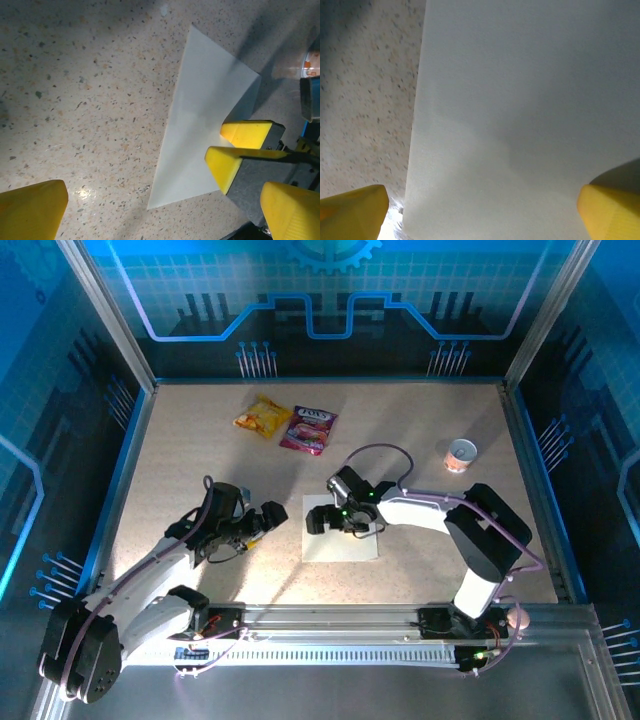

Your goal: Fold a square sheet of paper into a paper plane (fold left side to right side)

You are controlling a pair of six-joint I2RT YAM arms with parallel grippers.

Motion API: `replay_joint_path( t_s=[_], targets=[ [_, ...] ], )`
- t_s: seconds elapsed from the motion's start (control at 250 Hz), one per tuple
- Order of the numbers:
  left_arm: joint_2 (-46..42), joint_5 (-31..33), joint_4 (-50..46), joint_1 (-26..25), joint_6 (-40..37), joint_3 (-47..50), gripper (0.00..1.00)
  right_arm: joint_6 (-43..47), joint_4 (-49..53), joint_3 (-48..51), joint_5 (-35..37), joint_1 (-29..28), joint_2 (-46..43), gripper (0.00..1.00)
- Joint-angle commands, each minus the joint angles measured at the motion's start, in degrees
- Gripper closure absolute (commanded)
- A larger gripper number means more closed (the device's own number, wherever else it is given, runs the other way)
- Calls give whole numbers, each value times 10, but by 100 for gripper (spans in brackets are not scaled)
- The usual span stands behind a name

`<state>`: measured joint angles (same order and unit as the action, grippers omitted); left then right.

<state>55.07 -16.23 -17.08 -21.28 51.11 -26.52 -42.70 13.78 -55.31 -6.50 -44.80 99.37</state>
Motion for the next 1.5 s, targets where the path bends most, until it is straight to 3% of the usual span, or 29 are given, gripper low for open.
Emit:
replay_joint_path(
  t_s=[0.0, 0.148, 0.308, 0.519, 0.723, 0.867, 1.171, 1.498],
  targets=[
    [-5, 5, -27, -5, 9, -18, 0, -20, -23, -13, -2, 12, 42, 1],
    [1, -5, -26, -4, 9, -21, 0, 11, 5, -62, -11, 17, 48, 1],
    [23, -28, -10, -5, 7, -31, 5, 51, 51, -81, -2, 21, -3, 1],
    [94, -81, 93, -24, 34, -45, 34, 120, 121, -80, 41, 86, -52, 1],
    [200, -65, 124, -72, 35, -89, 45, 186, 177, -129, 79, 135, 7, 1],
    [256, -32, 127, -99, 31, -117, 46, 215, 195, -173, 94, 138, 53, 1],
    [349, -27, 145, -121, 33, -147, 48, 225, 201, -205, 98, 130, 118, 1],
    [377, -10, 152, -134, 42, -134, 48, 210, 199, -185, 84, 108, 133, 1]
  ],
)
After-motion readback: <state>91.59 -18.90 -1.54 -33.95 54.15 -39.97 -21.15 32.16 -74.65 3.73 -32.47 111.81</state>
